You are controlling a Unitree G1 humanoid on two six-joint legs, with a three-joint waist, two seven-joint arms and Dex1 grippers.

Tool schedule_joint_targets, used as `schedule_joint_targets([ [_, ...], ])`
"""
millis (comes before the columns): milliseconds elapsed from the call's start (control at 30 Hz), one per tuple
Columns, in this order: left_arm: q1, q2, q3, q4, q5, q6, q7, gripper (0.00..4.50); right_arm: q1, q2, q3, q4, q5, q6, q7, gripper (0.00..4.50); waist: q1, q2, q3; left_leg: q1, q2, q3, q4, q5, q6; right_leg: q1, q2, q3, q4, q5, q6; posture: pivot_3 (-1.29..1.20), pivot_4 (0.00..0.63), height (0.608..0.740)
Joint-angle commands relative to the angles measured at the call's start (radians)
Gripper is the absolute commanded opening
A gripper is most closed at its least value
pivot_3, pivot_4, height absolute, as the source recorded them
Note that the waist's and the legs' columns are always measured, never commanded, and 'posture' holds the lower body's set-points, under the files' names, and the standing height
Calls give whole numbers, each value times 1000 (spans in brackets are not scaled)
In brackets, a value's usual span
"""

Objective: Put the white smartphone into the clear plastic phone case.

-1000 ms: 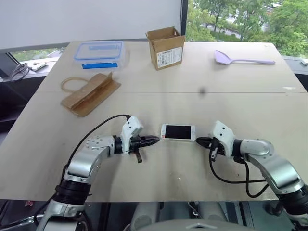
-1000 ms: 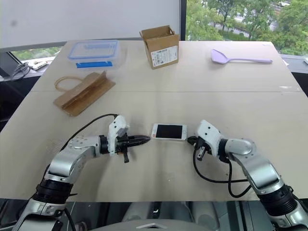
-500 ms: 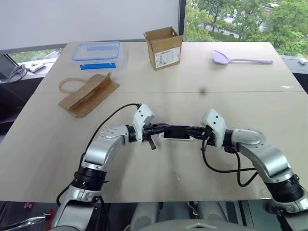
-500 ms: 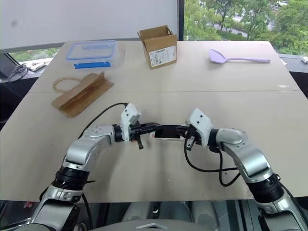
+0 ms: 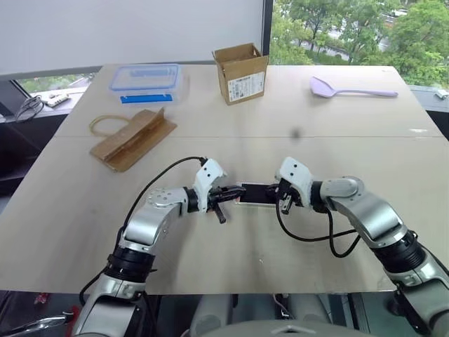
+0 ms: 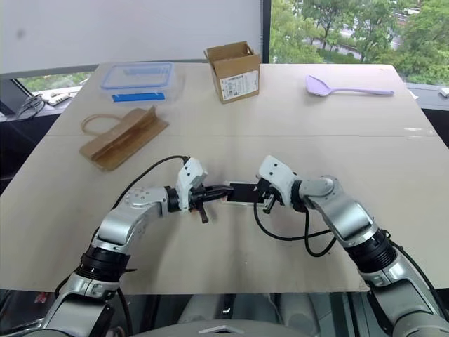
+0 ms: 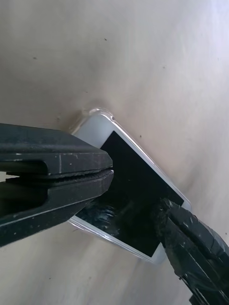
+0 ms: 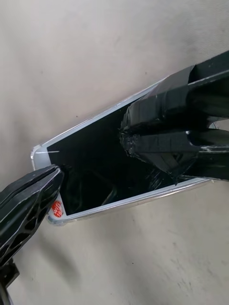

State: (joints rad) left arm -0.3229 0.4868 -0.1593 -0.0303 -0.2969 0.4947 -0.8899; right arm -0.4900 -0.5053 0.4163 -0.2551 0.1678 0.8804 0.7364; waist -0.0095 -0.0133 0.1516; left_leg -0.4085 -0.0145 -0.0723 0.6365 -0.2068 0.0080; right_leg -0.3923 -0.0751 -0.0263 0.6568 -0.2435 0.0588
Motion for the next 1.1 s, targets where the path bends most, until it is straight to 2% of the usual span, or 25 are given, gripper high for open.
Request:
schedule_joint_targets([
  [33,11,2,-1,-32,7,-6,9,20,65,-21,131,163,-31,137,18,0,0,-1,-2,1,0,0,0,0,0,1,0,0,0,0,0,0,150,740],
  [100,14,-3,-5,-31,9,-9,14,20,66,-25,157,199,-46,135,19,0,0,-1,-5,13,1,0,-2,0,0,12,-2,-1,-3,-3,-3,0,150,740],
  [600,7,-49,-30,-27,21,-9,42,20,76,27,195,400,-87,110,25,0,-2,-1,-44,18,1,-4,-4,-4,-5,19,-11,0,-7,-4,-4,0,150,740],
  [833,3,-59,-33,-23,24,-6,57,20,136,40,182,478,-99,93,9,0,-7,1,-53,30,1,-5,-18,-4,-6,30,-13,1,-17,-5,-4,0,150,740],
  [933,13,-66,-25,-22,21,-21,65,20,180,57,95,463,-80,-12,-26,0,-6,1,-56,31,1,-5,-20,-4,-6,30,-13,0,-18,-5,-4,0,150,740],
  [1100,29,-99,36,-31,-19,-57,87,20,283,98,-96,337,-51,-401,-66,0,-6,7,-43,27,1,-7,-21,-4,-6,29,-14,-1,-22,-6,-4,0,150,740],
])
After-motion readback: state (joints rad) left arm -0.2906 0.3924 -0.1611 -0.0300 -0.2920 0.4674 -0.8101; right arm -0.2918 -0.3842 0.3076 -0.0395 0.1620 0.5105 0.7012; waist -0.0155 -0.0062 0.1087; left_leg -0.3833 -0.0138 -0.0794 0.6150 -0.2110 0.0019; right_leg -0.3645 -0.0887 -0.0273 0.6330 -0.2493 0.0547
